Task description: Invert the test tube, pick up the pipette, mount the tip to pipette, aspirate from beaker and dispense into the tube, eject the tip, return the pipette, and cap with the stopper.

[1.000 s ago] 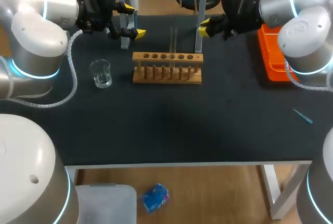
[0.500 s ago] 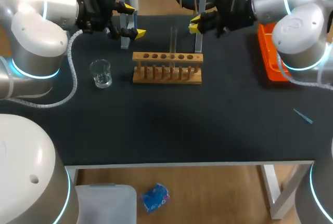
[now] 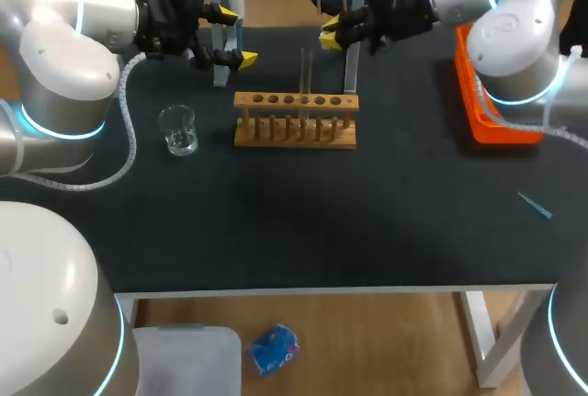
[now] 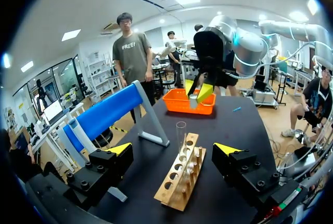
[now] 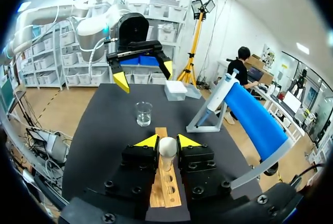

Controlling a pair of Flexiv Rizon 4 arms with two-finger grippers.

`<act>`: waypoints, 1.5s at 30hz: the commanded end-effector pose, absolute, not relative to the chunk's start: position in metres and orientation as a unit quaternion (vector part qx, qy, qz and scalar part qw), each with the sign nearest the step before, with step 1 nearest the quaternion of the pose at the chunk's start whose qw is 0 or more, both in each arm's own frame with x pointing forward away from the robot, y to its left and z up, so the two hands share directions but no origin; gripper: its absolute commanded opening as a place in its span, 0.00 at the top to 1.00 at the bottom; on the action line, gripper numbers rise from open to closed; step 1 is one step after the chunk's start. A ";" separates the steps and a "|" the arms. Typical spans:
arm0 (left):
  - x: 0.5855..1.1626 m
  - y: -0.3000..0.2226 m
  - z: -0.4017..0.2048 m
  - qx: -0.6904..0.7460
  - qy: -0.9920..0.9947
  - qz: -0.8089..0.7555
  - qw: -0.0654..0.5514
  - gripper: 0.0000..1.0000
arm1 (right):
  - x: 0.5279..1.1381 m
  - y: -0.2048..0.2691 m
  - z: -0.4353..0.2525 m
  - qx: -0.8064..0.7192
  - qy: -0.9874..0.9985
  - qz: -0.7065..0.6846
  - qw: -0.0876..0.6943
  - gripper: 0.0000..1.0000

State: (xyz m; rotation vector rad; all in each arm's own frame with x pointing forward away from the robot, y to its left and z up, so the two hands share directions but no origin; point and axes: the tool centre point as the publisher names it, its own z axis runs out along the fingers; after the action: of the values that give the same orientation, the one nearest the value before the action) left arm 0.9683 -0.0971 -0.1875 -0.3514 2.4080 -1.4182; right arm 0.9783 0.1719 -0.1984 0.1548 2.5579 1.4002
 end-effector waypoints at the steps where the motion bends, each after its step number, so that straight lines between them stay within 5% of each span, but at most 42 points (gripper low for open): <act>1: 0.969 -0.096 -0.187 -0.122 0.844 -0.498 0.161 0.00 | 0.987 0.179 -0.205 0.050 0.870 0.479 0.103 1.00; 45: 0.969 -0.096 -0.187 -0.122 0.844 -0.498 0.161 0.00 | 0.998 0.197 -0.231 0.037 0.875 0.477 0.071 1.00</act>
State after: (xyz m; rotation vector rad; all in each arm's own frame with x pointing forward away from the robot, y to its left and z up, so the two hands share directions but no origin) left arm 0.9683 -0.0971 -0.1875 -0.3514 2.4080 -1.4182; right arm 0.9975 0.1968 -0.2308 0.1105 2.6275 1.4392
